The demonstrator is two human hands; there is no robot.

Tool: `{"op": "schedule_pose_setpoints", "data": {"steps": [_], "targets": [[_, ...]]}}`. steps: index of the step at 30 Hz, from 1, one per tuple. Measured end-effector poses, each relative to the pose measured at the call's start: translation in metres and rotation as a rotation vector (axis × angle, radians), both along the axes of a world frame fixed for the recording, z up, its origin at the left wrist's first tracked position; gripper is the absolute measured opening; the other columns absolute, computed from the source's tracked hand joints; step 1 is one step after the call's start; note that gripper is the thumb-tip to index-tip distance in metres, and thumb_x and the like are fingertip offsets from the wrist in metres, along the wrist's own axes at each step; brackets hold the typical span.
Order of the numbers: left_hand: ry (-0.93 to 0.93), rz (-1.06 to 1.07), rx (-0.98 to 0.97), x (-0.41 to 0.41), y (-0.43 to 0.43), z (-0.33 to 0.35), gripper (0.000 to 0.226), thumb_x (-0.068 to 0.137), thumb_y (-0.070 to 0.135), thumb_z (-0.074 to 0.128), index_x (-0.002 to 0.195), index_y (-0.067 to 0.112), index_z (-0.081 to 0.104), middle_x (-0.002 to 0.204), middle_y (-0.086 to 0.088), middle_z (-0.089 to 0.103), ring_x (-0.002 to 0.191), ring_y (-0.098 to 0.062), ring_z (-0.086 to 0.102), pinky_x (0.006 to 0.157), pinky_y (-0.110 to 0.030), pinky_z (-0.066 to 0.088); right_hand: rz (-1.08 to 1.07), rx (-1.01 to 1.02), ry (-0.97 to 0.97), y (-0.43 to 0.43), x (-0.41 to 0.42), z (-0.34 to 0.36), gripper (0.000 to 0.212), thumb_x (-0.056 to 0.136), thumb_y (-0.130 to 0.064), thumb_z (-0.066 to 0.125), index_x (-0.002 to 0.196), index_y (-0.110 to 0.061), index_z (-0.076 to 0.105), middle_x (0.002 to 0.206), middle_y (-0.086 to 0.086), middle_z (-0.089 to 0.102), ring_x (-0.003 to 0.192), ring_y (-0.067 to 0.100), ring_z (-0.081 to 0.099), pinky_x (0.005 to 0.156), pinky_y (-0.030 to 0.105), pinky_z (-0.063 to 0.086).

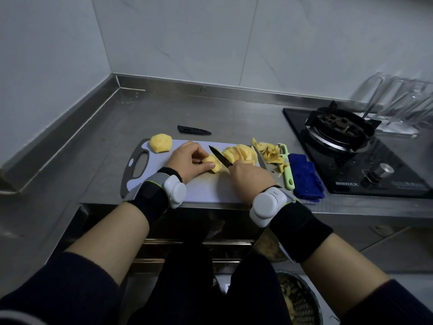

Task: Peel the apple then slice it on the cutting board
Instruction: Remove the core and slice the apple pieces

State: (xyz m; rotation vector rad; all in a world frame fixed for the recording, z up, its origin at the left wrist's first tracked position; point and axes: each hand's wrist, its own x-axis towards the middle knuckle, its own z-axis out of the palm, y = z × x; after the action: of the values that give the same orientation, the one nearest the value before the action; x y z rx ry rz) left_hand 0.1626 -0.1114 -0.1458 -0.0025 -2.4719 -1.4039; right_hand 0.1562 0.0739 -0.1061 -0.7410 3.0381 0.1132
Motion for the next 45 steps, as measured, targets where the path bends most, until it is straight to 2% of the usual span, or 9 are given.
{"op": "schedule_pose_setpoints", "data": {"steps": [3, 10, 18, 26, 30, 36, 39, 42, 45], "targets": [[0.013, 0.001, -0.012, -0.001, 0.0, -0.001, 0.027, 0.071, 0.023, 0.085, 0.085, 0.011, 0.065, 0.094, 0.003, 0.057, 0.087, -0.015, 0.064, 0.087, -0.028, 0.055, -0.004, 0.006, 0.01, -0.001, 0.002, 0.0, 0.021, 0.096, -0.012, 0.038, 0.109, -0.005, 0.053, 0.098, 0.012, 0.064, 0.084, 0.033, 0.064, 0.07, 0.039, 0.05], [0.021, -0.008, -0.023, -0.001, -0.001, -0.001, 0.026, 0.072, 0.022, 0.085, 0.085, 0.01, 0.065, 0.092, 0.005, 0.055, 0.085, -0.014, 0.062, 0.086, -0.026, 0.054, -0.027, 0.023, 0.004, -0.003, 0.006, 0.002, 0.021, 0.096, -0.009, 0.038, 0.112, -0.005, 0.05, 0.099, 0.013, 0.064, 0.085, 0.033, 0.063, 0.069, 0.038, 0.049], [0.023, -0.017, -0.025, -0.001, 0.0, -0.001, 0.025, 0.072, 0.021, 0.084, 0.085, 0.012, 0.064, 0.094, 0.002, 0.056, 0.085, -0.015, 0.062, 0.085, -0.022, 0.053, -0.044, 0.053, -0.072, -0.007, 0.002, 0.005, 0.025, 0.094, -0.01, 0.041, 0.117, -0.004, 0.05, 0.105, 0.013, 0.064, 0.092, 0.033, 0.063, 0.073, 0.039, 0.048], [0.022, -0.02, -0.025, -0.001, -0.001, -0.001, 0.025, 0.072, 0.021, 0.085, 0.084, 0.014, 0.063, 0.096, -0.003, 0.057, 0.089, -0.02, 0.063, 0.088, -0.033, 0.055, -0.026, 0.077, -0.025, -0.003, 0.004, 0.001, 0.025, 0.095, -0.008, 0.037, 0.117, -0.003, 0.049, 0.104, 0.014, 0.064, 0.091, 0.034, 0.063, 0.069, 0.038, 0.045], [0.018, -0.011, -0.022, -0.001, 0.0, -0.001, 0.027, 0.071, 0.022, 0.085, 0.085, 0.01, 0.064, 0.097, -0.004, 0.058, 0.089, -0.02, 0.064, 0.088, -0.034, 0.055, -0.033, 0.075, -0.078, -0.013, 0.003, -0.003, 0.024, 0.094, -0.008, 0.042, 0.116, -0.002, 0.048, 0.106, 0.016, 0.064, 0.092, 0.034, 0.064, 0.067, 0.037, 0.044], [0.031, -0.014, -0.029, 0.0, -0.001, 0.0, 0.026, 0.072, 0.022, 0.085, 0.082, 0.014, 0.063, 0.091, 0.004, 0.055, 0.088, -0.019, 0.063, 0.087, -0.033, 0.056, -0.02, 0.14, -0.079, -0.005, 0.002, -0.002, 0.024, 0.096, -0.01, 0.043, 0.116, -0.003, 0.054, 0.109, 0.013, 0.065, 0.095, 0.03, 0.065, 0.08, 0.038, 0.051], [0.028, -0.014, -0.028, 0.0, -0.001, 0.0, 0.026, 0.072, 0.021, 0.085, 0.082, 0.015, 0.062, 0.094, 0.001, 0.056, 0.087, -0.019, 0.064, 0.088, -0.033, 0.055, -0.044, 0.101, -0.108, -0.008, -0.005, -0.004, 0.023, 0.095, -0.011, 0.043, 0.113, -0.005, 0.057, 0.106, 0.011, 0.065, 0.093, 0.029, 0.065, 0.075, 0.035, 0.049], [0.022, -0.012, -0.028, 0.0, -0.001, 0.001, 0.026, 0.072, 0.021, 0.085, 0.081, 0.015, 0.062, 0.094, 0.0, 0.056, 0.087, -0.02, 0.064, 0.088, -0.033, 0.055, -0.15, 0.011, -0.177, -0.014, -0.012, -0.003, 0.022, 0.096, -0.011, 0.044, 0.112, -0.004, 0.058, 0.107, 0.012, 0.065, 0.095, 0.029, 0.065, 0.084, 0.038, 0.051], [0.009, -0.008, -0.014, 0.0, 0.0, 0.002, 0.026, 0.071, 0.022, 0.085, 0.078, 0.018, 0.06, 0.094, 0.0, 0.057, 0.087, -0.019, 0.064, 0.087, -0.031, 0.056, -0.136, -0.019, -0.116, -0.009, -0.01, -0.001, 0.024, 0.097, -0.012, 0.042, 0.117, -0.003, 0.053, 0.108, 0.014, 0.064, 0.096, 0.033, 0.064, 0.082, 0.04, 0.05]]}}
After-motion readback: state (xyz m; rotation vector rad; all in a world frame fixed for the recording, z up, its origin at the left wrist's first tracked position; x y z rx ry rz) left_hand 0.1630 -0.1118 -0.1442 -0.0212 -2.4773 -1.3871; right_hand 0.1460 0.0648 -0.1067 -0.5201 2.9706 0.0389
